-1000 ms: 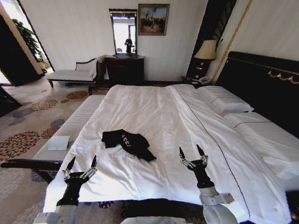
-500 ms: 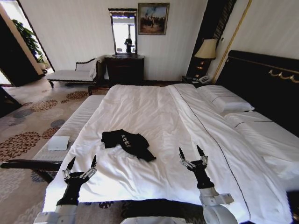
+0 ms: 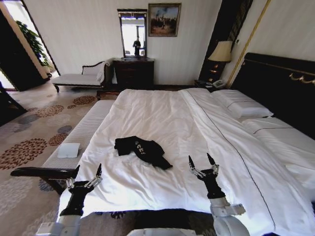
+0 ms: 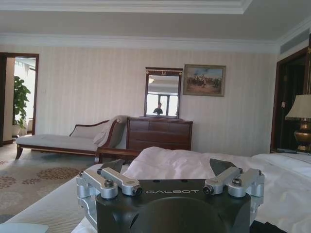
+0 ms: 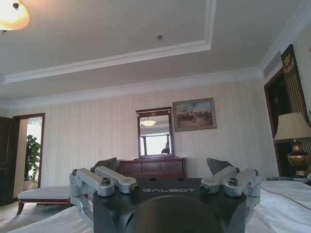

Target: Fold the clothes on the bed.

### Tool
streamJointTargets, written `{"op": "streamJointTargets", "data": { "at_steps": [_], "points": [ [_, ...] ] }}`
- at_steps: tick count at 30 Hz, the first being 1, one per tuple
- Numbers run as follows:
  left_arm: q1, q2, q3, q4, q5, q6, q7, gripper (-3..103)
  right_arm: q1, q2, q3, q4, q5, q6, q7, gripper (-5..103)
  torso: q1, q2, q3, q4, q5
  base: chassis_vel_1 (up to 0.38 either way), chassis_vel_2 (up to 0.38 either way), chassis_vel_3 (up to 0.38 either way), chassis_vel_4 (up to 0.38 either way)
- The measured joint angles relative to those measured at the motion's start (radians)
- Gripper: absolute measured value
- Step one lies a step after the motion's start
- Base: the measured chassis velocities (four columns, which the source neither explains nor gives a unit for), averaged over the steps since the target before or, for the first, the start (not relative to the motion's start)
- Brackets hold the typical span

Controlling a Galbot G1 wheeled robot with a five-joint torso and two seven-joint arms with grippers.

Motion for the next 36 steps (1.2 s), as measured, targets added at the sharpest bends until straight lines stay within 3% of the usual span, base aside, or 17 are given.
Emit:
{"op": "streamJointTargets", "data": {
  "at_steps": [13, 36],
  "points": [
    [0.003, -0.005, 0.0, 0.002, 0.007, -0.006, 0.0, 100, 0.008, 0.001, -0.004, -0.012, -0.002, 0.024, 0.002, 100, 0.0, 0.0, 0.0, 0.0, 0.0003, -0.027, 0.142, 0.03, -0.147],
    [-0.006, -0.03, 0.018, 0.05, 0.051, -0.009, -0.002, 100, 0.056, -0.004, -0.028, -0.069, -0.024, 0.043, 0.024, 100, 0.0, 0.0, 0.0, 0.0, 0.0003, -0.003, 0.001, 0.002, -0.002]
  ]
}}
